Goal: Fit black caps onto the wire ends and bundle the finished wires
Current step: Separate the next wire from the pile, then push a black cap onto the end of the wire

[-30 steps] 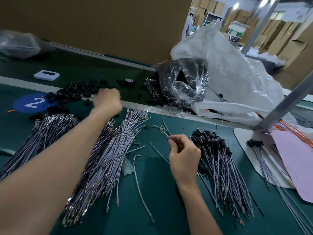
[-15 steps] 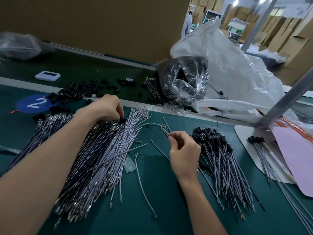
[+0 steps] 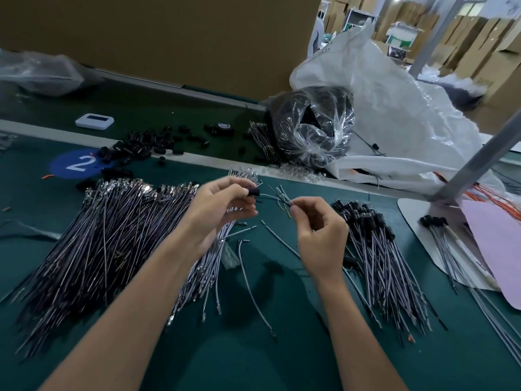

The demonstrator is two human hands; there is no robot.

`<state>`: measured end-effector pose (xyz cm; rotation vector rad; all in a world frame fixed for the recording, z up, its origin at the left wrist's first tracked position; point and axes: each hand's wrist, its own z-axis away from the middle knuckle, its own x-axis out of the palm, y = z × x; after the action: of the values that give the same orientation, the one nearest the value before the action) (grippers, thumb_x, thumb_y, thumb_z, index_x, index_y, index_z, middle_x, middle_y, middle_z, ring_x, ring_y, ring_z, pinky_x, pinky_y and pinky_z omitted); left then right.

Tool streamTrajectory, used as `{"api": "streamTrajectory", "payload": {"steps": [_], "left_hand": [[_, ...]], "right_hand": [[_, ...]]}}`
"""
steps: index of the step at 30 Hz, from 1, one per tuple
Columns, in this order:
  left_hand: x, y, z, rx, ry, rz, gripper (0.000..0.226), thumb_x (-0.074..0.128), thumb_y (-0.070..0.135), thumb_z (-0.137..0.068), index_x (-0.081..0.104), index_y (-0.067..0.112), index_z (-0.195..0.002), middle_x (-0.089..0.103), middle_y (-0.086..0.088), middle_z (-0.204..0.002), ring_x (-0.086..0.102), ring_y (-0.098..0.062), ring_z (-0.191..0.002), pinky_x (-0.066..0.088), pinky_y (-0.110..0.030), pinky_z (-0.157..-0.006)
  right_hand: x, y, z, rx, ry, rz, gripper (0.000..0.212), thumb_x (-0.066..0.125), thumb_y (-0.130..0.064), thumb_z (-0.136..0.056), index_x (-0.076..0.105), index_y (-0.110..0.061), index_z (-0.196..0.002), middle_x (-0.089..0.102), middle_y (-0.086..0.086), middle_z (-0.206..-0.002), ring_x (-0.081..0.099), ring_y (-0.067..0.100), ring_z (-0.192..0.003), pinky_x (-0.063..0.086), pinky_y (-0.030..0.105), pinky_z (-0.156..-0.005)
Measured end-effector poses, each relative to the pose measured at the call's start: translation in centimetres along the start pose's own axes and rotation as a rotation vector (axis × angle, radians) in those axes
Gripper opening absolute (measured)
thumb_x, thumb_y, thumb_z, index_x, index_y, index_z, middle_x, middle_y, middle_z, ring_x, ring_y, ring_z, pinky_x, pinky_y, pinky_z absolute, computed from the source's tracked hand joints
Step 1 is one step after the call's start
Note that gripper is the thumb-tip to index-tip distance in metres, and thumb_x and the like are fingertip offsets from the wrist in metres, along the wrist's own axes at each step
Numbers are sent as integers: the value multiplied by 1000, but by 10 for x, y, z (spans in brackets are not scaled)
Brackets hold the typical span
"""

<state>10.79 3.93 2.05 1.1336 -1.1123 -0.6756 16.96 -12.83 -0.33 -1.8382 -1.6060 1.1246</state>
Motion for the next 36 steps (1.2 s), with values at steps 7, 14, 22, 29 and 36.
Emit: {"api": "streamTrajectory", "payload": {"steps": [7,14,22,29,36], "left_hand": [[3,-14,1,4,-16,29,17,53,-1,-94,68,3,-99,69,-6,-78,64,-16,-72,58,-28,-71],[5,-14,4,32,-29,29,16,54,-1,-94,68,3,-100,70,-5,-78,66,-14,-72,58,-27,-72],[1,-12,4,72,-24,56,18,54,-3,-93,68,4,-102,71,-7,-82,68,-16,-75,58,-26,-72],[0,-14,2,80,-38,13,18,55,-2,-93,69,4,-102,72,-6,-82,68,-16,-76,58,-26,-73],[8,-19,7,48,-151,-104,20,57,-3,-92,72,9,-95,74,-8,-85,69,-16,-76,59,-25,-73]], "right_hand": [[0,0,1,-21,-50,17,12,69,0,-86,73,-11,-87,69,-8,-78,62,1,-69,46,12,-65],[-1,1,0,-32,-49,27,12,69,1,-85,73,-10,-87,68,-11,-77,62,-1,-69,45,9,-65],[-3,3,-1,3,-50,13,14,69,0,-86,73,-14,-86,69,-10,-76,62,2,-67,49,18,-63],[-5,1,0,22,-66,-17,18,69,0,-86,73,-18,-86,68,-14,-74,62,4,-66,55,35,-58],[-2,1,0,-8,-53,-1,17,70,-1,-85,72,-18,-85,66,-16,-72,61,0,-65,48,17,-61]]}}
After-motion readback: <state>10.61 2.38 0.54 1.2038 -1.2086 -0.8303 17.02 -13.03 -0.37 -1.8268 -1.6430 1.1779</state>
